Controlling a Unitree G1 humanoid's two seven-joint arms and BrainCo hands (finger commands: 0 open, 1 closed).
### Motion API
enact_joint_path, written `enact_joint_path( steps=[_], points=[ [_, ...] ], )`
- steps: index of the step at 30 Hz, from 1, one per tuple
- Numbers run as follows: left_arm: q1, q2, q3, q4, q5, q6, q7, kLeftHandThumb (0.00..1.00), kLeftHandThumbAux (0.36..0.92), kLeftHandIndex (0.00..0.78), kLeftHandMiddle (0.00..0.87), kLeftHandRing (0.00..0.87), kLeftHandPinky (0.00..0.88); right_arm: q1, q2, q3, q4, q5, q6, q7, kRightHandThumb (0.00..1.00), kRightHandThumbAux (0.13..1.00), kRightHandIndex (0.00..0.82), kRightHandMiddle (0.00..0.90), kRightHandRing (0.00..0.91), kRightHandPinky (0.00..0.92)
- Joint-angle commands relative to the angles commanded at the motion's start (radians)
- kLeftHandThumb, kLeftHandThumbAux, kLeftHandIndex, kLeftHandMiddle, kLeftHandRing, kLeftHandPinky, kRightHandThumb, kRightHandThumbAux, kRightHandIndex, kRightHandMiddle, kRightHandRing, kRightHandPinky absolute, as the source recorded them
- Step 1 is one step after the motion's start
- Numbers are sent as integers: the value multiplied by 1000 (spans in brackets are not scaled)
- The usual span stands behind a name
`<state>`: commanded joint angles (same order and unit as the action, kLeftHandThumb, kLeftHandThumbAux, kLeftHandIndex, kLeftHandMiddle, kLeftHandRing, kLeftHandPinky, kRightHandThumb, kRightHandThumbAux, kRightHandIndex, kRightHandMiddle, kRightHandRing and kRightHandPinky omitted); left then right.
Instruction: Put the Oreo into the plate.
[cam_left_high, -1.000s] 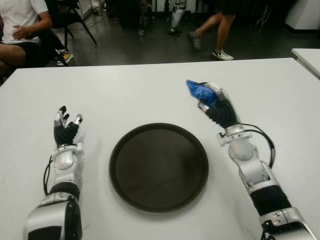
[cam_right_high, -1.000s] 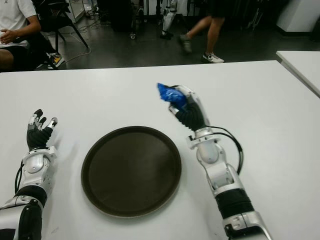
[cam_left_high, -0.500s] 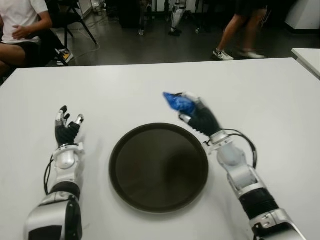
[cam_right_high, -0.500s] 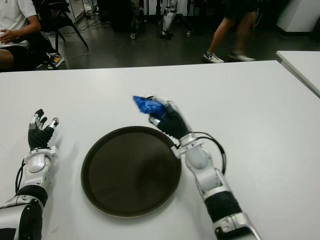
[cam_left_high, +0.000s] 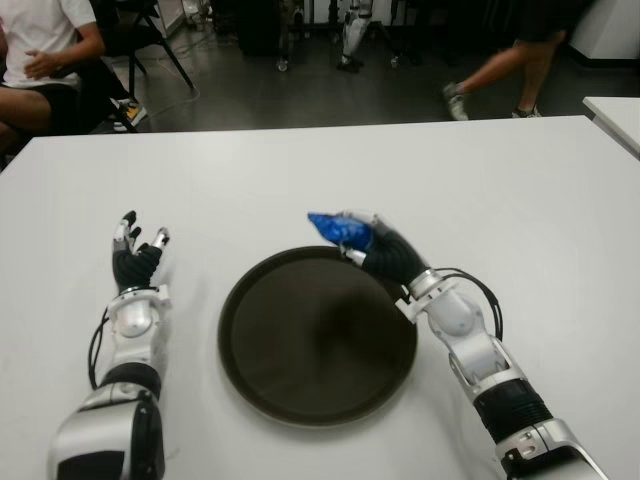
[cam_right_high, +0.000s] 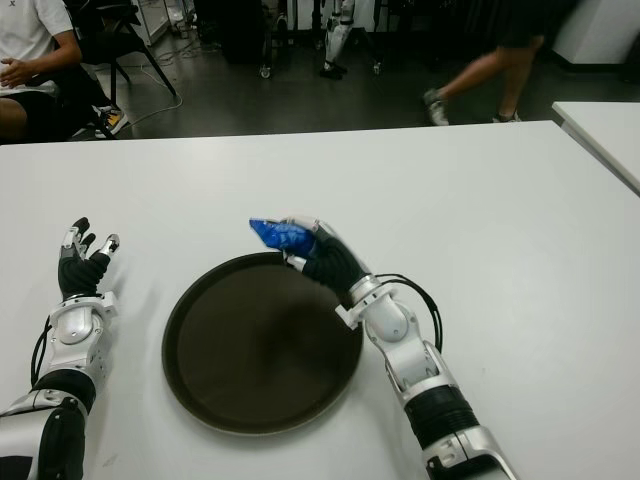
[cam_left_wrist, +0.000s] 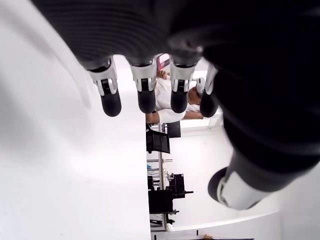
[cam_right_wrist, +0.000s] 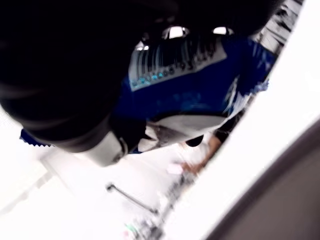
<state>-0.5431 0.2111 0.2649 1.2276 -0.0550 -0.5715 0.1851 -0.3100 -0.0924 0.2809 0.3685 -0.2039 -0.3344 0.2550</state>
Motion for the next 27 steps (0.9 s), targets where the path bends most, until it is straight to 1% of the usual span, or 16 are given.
enact_joint_path(
  steps=[4, 9, 12, 17, 27],
  points=[
    [1, -1, 0, -1, -1, -3, -2, 0, 726, 0, 13, 10, 35, 1, -9, 10, -22, 0, 32, 37, 708, 715, 441, 853, 856, 852],
    [3, -4, 4, -2, -8, -6, -8, 0, 762, 0, 6, 8, 32, -1, -12, 20, -40, -9, 78, 64, 709, 715, 441, 850, 853, 848],
    [2, -4, 7, -1, -11, -5, -8, 0, 771, 0, 7, 8, 34, -1, -18, 25, -54, -17, 115, 78, 709, 715, 441, 848, 850, 840],
    [3, -4, 6, -2, -9, -13, -11, 0, 746, 2, 15, 9, 34, -1, -24, 28, -70, -28, 158, 85, 709, 715, 441, 841, 841, 825],
    [0, 4, 6, 11, -6, -8, -14, 0, 732, 2, 13, 11, 36, -9, -24, 30, -63, -42, 166, 67, 709, 715, 441, 845, 844, 828]
  ],
)
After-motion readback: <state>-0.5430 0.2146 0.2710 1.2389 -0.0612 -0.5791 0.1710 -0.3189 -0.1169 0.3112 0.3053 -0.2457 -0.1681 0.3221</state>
